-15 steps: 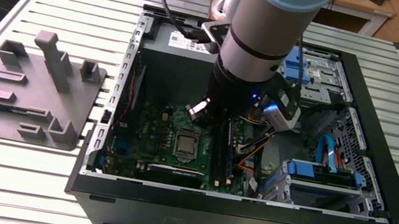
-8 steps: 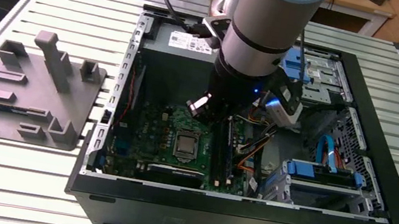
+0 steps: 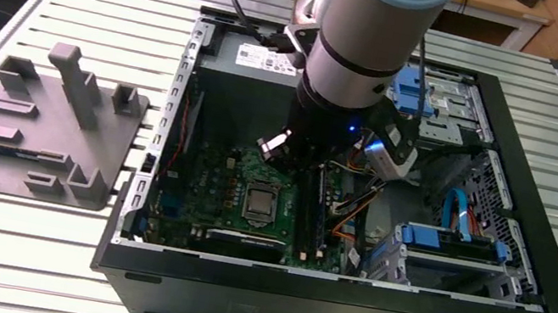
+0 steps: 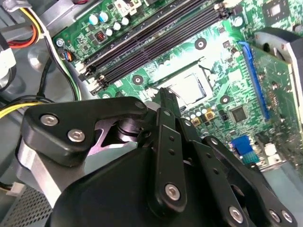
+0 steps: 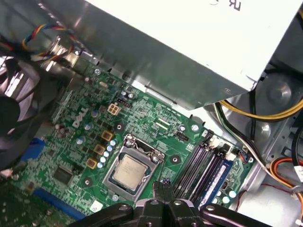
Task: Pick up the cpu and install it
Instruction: 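Install the first cpu locking lever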
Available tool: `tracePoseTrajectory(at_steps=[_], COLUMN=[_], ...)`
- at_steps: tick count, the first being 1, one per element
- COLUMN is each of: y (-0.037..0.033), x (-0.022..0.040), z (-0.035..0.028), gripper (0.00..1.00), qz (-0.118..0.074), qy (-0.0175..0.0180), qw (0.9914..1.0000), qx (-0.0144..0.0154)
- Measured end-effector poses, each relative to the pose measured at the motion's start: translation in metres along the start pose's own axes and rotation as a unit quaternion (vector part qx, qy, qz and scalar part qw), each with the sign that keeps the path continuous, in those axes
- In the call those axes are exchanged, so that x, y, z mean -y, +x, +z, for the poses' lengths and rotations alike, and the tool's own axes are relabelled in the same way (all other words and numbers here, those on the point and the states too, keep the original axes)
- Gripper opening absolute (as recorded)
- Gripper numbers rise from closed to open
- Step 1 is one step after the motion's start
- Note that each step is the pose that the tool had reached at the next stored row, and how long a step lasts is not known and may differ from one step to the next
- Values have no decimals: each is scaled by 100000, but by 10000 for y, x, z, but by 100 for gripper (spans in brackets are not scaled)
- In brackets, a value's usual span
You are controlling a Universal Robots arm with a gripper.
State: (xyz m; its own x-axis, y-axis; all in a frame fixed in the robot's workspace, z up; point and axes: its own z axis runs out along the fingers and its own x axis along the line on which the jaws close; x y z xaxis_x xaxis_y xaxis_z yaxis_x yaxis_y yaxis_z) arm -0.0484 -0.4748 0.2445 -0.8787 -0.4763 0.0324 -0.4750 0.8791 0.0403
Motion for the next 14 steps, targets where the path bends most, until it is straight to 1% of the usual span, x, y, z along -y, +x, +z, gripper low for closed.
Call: tracePoseTrajectory(at_steps=[4,9,14], y=[23,24,22], x=[-13,-14,-10], z=[29,42,128], gripper=[10,10,10], qz=[1569,1782,1786], qy=[-56,-63,-63], qw=[99988,99984,99984], qx=[72,79,81])
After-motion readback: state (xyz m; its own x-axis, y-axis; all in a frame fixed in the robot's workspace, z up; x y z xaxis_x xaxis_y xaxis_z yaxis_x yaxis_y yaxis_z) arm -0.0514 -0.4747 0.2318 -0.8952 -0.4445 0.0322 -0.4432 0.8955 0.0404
